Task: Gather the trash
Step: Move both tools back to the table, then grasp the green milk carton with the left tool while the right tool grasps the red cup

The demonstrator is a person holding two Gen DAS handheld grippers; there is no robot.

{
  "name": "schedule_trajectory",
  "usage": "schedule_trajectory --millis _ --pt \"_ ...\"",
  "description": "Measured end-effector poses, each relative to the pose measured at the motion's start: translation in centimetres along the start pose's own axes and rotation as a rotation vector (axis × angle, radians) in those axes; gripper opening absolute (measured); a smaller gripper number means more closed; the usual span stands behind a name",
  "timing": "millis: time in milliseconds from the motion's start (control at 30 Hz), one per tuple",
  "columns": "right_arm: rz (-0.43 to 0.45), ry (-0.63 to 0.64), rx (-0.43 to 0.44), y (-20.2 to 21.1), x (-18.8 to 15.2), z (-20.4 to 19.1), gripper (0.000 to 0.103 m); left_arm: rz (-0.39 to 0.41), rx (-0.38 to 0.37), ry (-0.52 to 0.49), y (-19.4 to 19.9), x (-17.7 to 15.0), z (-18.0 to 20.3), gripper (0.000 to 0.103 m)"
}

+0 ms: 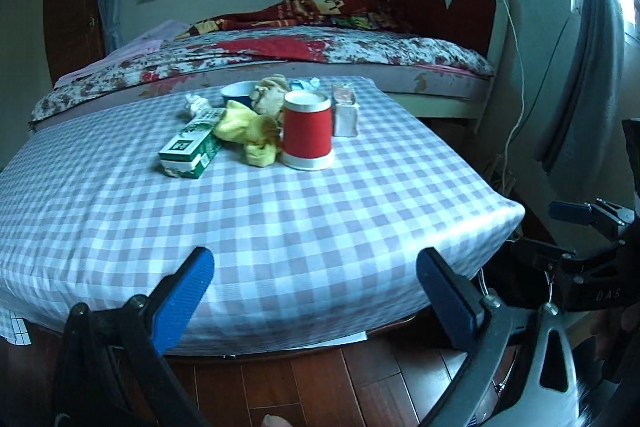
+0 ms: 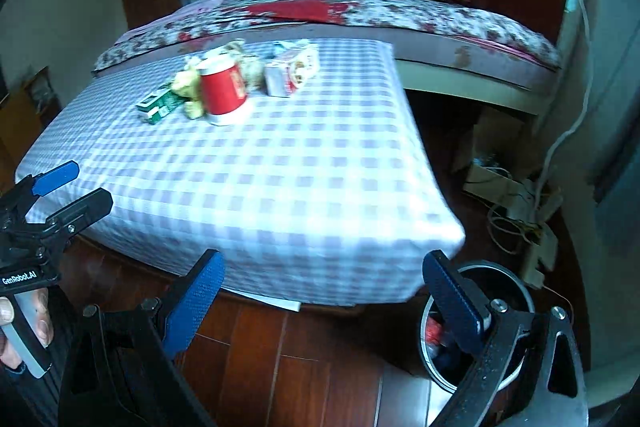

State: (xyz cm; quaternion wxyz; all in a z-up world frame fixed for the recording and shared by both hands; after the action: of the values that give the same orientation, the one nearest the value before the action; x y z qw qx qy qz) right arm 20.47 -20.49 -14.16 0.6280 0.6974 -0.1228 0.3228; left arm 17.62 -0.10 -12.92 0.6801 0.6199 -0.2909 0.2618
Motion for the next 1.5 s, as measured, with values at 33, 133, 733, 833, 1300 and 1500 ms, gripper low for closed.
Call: schedule_trajectory --millis 33,133,733,833,1300,1500 --pt "0.001 0.007 0.009 -0.3 0.3 -0.7 0.100 0.000 0.007 0.007 0.0 -0.1 -0.7 0.101" --pt "0.007 0.023 0.034 -1.1 1.5 -2.4 0.100 0.001 0.032 0.024 -0.1 -0.2 -2.8 0.101" --pt "0.043 0.131 0.109 -6.5 9.0 -10.4 0.081 -0.045 0.086 0.158 -3.8 1.6 -13.8 0.088" --pt "0.038 0.129 0.105 -8.4 10.6 -10.9 0.078 -0.050 0.093 0.140 -5.5 3.0 -14.5 0.087" --pt "0.016 0.101 0.111 -15.7 16.4 -11.2 0.066 -0.074 0.080 0.079 -12.7 8.2 -15.4 0.084" --pt "0.012 0.091 0.110 -16.8 17.4 -10.7 0.064 -0.112 0.090 0.052 -14.5 9.2 -14.8 0.082"
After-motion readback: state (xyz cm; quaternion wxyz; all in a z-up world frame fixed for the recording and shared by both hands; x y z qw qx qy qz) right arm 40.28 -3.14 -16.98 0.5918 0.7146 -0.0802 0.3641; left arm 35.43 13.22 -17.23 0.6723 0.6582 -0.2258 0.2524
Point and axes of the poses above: each gripper's, at about its wrist camera, not at the fingertips, and y roughly against the way its jaws point, z to its right, x to its top, the point moved 7 cm from there along -y, roughly the way its jaws point, and after that the axes turned 5 degrees about -z, right-handed, at the moved point
